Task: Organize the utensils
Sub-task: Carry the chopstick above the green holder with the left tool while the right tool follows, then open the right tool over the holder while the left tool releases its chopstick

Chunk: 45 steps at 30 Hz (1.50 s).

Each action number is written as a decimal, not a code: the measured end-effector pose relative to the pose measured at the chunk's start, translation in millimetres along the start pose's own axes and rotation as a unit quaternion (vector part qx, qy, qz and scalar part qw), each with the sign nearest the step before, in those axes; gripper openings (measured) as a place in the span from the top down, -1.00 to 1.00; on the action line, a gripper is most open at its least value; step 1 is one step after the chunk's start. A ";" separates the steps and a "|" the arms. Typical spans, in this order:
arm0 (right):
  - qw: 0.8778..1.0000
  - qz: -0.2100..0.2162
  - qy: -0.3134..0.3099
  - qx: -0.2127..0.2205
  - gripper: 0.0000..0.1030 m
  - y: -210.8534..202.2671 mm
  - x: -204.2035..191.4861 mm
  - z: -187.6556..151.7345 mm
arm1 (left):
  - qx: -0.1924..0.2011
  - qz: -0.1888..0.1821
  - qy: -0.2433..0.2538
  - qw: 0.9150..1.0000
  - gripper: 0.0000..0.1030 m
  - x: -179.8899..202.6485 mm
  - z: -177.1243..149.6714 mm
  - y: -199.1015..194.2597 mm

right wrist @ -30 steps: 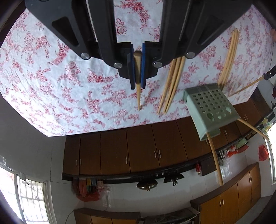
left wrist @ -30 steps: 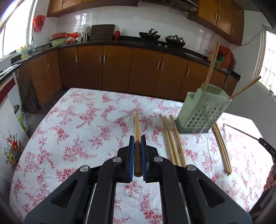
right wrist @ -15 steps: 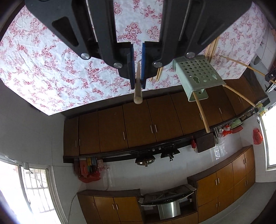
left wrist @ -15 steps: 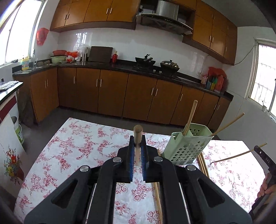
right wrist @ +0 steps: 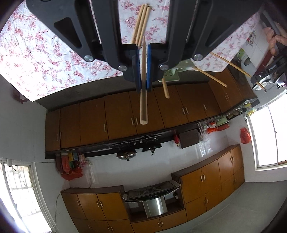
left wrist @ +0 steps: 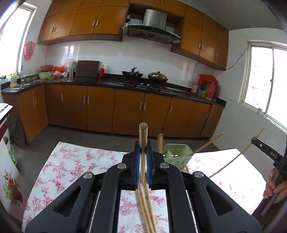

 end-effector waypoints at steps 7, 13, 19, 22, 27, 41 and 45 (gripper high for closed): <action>0.997 0.051 -0.007 0.051 0.86 -17.6 -28.4 28.4 | 0.050 -0.038 0.016 0.998 0.86 40.9 28.7 -12.1; 0.995 0.049 -0.017 0.085 0.86 -4.3 -47.4 43.7 | 0.101 -0.021 0.009 0.995 0.87 59.8 58.9 4.0; 0.995 0.043 -0.019 0.088 0.86 27.9 -56.5 52.6 | 0.142 0.009 -0.019 0.990 0.87 63.3 82.3 27.1; 0.995 0.041 -0.021 0.083 0.86 43.4 -58.7 54.3 | 0.159 0.026 -0.027 0.987 0.87 63.3 84.3 42.0; 0.997 0.034 -0.025 0.061 0.86 72.8 -58.3 43.8 | 0.155 0.037 -0.044 0.986 0.87 57.9 75.3 73.5; 1.000 0.019 -0.010 0.023 0.74 97.6 -45.4 20.8 | 0.072 0.044 -0.053 0.995 0.86 40.8 39.4 100.0; 0.999 0.002 0.002 0.035 0.59 81.5 -35.3 20.7 | 0.070 0.047 -0.050 0.995 0.85 36.2 43.7 89.0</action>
Point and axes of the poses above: each gripper's, at about its wrist camera, not at the fingertips, and y roughly the way its jaws point, x to its right, z to its top, the point moved 2 cm from there along y, roughly the way its jaws point, and after that the axes turned 1 degree about -y, right-handed, at the moved point
